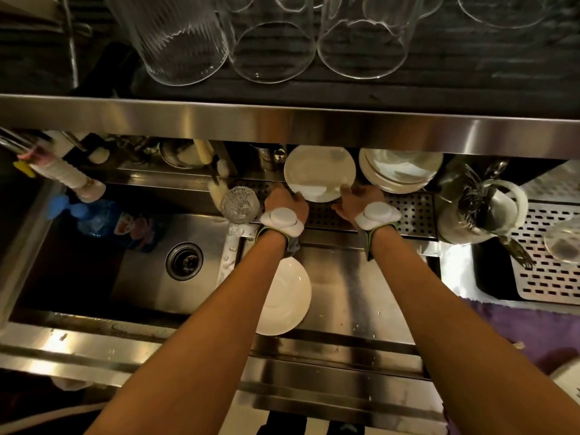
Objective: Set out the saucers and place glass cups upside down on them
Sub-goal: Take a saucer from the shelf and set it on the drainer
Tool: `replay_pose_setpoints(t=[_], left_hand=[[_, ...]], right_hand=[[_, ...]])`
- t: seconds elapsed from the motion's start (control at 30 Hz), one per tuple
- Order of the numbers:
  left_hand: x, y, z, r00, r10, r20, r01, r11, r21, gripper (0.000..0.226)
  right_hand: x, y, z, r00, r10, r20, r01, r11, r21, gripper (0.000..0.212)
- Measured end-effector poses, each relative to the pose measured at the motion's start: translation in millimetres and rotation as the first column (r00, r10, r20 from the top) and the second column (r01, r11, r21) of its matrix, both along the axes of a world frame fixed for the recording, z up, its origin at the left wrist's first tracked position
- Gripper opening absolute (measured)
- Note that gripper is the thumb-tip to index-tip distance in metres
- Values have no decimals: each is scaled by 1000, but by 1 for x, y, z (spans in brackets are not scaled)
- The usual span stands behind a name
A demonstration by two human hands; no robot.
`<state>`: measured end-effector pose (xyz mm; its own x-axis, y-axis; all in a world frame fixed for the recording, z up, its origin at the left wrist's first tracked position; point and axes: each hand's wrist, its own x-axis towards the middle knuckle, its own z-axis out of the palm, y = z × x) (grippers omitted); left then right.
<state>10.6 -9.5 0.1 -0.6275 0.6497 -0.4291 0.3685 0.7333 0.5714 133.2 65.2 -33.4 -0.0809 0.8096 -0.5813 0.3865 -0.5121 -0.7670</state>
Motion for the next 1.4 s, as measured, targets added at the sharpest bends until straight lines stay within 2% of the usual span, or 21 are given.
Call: replay_pose_setpoints(t=[0.1, 0.2, 0.3, 0.37, 0.63, 0.87, 0.97, 1.03, 1.13, 1.3, 1.4], left_hand=[[-3, 4, -5, 999, 1, 33, -2, 999, 35, 42], [-3, 6, -9, 999, 3, 52, -8, 997, 81, 36], [-2, 7, -11, 996, 22, 90, -33, 992, 121, 34], [-2, 6, -12, 994, 30, 105, -43, 991, 126, 33], [-2, 1, -14, 989, 68, 133, -86, 987, 138, 30], [6, -17, -14, 967, 168, 192, -206, 958, 197, 27], [8, -29, -15, 963, 180, 202, -223, 951, 213, 28], [10, -39, -14, 958, 194, 211, -239, 948, 211, 28], [14, -51, -13, 961, 205, 184, -243, 946, 217, 28], [17, -70, -14, 962, 211, 171, -250, 936, 247, 26], [17, -79, -14, 960, 227, 163, -263, 929, 258, 24]], right_hand=[[-3, 4, -3, 994, 52, 101, -59, 996, 66, 28], [-3, 7, -7, 994, 54, 92, -62, 995, 84, 39], [-1, 6, -15, 999, 29, 26, -30, 998, 64, 22], [0, 5, -20, 1000, 12, -18, -11, 999, 48, 28], [-2, 0, -15, 996, -30, -79, 37, 995, 90, 14], [1, -20, -15, 996, -60, -69, 68, 990, 120, 21], [2, -34, -13, 993, -94, -71, 103, 987, 127, 12], [3, -43, -13, 994, -94, -54, 101, 986, 133, 14], [5, -55, -15, 995, -94, -28, 98, 985, 142, 21], [4, -75, -14, 985, -123, -121, 137, 984, 115, 12], [4, -83, -14, 992, -99, -78, 107, 989, 107, 18]])
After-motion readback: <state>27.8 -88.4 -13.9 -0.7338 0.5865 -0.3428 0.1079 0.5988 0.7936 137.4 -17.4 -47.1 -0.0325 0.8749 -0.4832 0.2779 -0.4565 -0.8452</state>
